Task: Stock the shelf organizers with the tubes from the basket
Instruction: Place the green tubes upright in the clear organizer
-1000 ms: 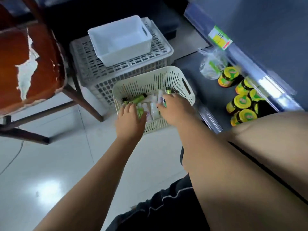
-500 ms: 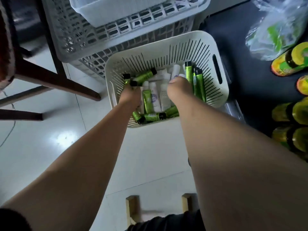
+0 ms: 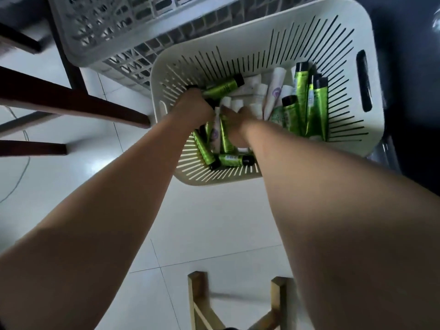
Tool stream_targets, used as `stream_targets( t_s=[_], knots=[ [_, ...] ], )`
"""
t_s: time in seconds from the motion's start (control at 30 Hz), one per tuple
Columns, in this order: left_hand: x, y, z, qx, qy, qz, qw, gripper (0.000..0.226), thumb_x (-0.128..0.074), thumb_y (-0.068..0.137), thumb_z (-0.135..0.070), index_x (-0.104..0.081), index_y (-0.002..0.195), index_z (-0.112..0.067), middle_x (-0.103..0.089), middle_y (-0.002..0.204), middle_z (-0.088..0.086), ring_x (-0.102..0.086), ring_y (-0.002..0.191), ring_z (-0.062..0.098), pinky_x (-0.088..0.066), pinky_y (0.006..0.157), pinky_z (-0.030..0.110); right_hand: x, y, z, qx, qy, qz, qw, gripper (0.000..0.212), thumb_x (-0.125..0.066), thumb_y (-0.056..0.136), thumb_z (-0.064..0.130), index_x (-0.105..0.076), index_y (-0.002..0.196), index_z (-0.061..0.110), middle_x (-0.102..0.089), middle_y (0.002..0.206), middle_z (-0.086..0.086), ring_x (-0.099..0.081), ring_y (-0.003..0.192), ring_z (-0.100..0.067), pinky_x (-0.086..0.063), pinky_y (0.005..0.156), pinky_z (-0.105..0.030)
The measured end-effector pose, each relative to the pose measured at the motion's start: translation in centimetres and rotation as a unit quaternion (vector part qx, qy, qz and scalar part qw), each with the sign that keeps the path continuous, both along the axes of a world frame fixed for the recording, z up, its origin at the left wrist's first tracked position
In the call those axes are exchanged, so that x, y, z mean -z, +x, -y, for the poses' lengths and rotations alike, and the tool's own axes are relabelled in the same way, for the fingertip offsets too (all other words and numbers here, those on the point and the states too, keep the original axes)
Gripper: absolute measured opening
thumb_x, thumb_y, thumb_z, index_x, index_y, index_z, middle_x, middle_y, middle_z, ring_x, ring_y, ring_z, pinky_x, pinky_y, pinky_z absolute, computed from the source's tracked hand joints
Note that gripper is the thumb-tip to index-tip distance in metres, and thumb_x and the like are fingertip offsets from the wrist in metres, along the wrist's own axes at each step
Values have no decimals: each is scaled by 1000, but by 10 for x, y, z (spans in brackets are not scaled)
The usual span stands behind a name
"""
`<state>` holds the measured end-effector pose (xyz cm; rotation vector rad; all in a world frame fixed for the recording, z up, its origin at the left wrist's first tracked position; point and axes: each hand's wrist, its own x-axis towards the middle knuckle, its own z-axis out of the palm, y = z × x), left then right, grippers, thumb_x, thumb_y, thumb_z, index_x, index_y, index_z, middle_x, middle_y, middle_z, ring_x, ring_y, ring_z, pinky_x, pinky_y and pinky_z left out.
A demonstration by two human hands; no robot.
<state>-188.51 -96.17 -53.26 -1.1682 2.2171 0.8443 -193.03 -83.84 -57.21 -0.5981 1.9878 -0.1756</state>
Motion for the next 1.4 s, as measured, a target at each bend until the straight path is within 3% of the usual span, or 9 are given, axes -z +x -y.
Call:
stream_targets(
  t_s=[0.1,0.27,0.37,0.53,0.67,0.83,0.93,1.27,1.4],
  knots=[
    [-12,-1,-1,-16,19,-13,1000,24,-79,79,-17,-69,98,-8,-69,88,11,-72,88,31,-63,76,49,-13,-12,0,-56,21,0,998,67,-36,102,32,-1,159,38,-5,167,-8,-26,147,-39,-37,112,-57],
    [-31,2,8,-119,-11,-94,988,46,-82,74,-30,-63,112,-14,-73,96,10,-73,73,25,-64,65,39,-25,-18,2,-46,-36,-59,997,58,-56,95,11,-39,150,16,-36,153,-12,-45,135,-34,-45,100,-42],
    [-45,1,8,-165,43,-121,978,29,-74,90,-22,-64,116,-13,-71,92,12,-68,60,18,-62,56,34,-22,-17,-3,8,-71,-45,996,41,-58,94,2,-55,133,12,-59,134,-10,-58,123,-30,-50,97,-39],
    [-78,-3,1,-190,0,-152,970,10,-75,88,-20,-67,84,-15,-73,80,12,-75,64,21,-64,63,34,-17,-17,-17,100,-109,-71,986,26,-52,97,5,-62,120,12,-65,115,-5,-61,112,-24,-48,86,-34],
    [-89,-2,-6,-257,34,-172,950,19,-79,87,-16,-63,91,-6,-68,84,14,-75,64,22,-60,51,28,-18,-13,-15,115,-88,-97,985,24,-55,98,10,-66,119,8,-68,124,-10,-63,118,-27,-47,89,-29],
    [-74,3,-19,-420,169,-231,861,16,-73,88,-2,-60,94,-6,-63,99,12,-71,77,22,-64,71,34,-22,-11,-23,123,-97,-154,976,26,-53,96,2,-67,117,6,-68,122,-11,-64,116,-28,-49,83,-32],
    [-61,7,-22,-465,241,-209,826,10,-68,89,-2,-62,96,-5,-67,96,14,-74,78,25,-62,68,34,-25,-8,-25,197,-95,-131,967,23,-57,94,2,-69,112,9,-70,116,-10,-66,110,-29,-42,71,-29],
    [-30,27,-44,-491,323,-192,786,5,-52,90,-3,-54,95,-1,-64,93,21,-66,72,30,-57,75,38,-42,-10,-20,317,-69,60,944,44,-62,93,24,-56,135,11,-66,125,-8,-66,110,-27,-56,84,-34],
    [-22,31,-50,-475,294,-157,814,7,-50,90,-4,-54,96,-7,-62,95,16,-66,81,27,-53,89,41,-25,-9,-32,337,-60,160,926,43,-78,63,25,-70,105,17,-76,92,-11,-75,82,-37,-62,79,-52]
  ],
)
